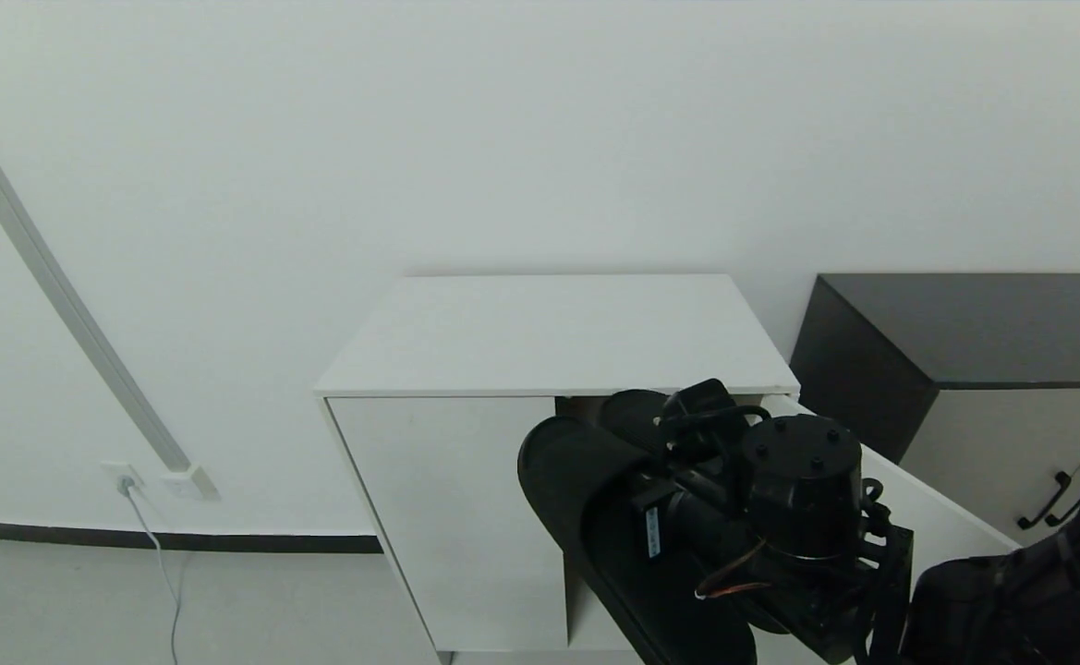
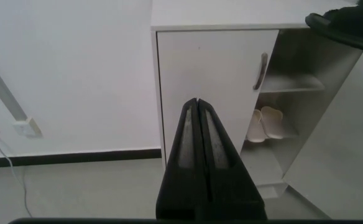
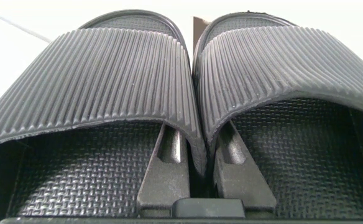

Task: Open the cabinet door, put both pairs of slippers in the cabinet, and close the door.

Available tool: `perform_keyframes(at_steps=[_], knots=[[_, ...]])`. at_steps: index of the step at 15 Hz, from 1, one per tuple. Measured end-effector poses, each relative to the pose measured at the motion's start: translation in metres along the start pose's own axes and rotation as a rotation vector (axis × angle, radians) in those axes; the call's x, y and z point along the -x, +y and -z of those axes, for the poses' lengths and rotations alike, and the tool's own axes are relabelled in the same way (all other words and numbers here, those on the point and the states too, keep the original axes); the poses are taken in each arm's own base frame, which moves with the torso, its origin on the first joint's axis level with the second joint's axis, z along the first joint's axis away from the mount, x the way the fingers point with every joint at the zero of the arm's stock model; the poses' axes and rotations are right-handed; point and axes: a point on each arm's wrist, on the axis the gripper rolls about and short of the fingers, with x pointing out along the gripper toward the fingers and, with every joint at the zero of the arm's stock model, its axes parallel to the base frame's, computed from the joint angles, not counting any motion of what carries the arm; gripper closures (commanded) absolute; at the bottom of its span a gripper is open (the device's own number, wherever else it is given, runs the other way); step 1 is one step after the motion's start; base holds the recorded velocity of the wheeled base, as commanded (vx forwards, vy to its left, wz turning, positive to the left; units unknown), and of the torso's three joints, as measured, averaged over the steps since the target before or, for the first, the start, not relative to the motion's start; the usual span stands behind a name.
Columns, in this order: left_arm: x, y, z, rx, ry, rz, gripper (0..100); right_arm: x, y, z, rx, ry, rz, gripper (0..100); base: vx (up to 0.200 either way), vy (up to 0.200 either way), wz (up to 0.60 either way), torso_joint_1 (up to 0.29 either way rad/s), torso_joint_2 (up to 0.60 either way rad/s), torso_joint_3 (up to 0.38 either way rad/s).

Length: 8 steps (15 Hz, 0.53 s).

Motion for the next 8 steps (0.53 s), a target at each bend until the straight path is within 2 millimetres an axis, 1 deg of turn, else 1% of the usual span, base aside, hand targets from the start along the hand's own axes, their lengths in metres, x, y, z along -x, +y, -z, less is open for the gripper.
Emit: perform_keyframes(at_steps=[6, 8], knots=[[0.0, 0.0, 0.0, 0.001, 0.0, 0.0, 100, -0.0006, -0.0007, 0.0025, 0.002, 0.002, 0.003, 100, 0.0, 0.0, 0.0, -0.227, 0.55, 0.32], [0.0, 0.0, 0.0, 0.001, 0.0, 0.0, 100, -0.0006, -0.0009, 0.0026, 0.003, 0.002, 0.003, 100, 0.0, 0.0, 0.0, -0.195, 0.52, 0.315]])
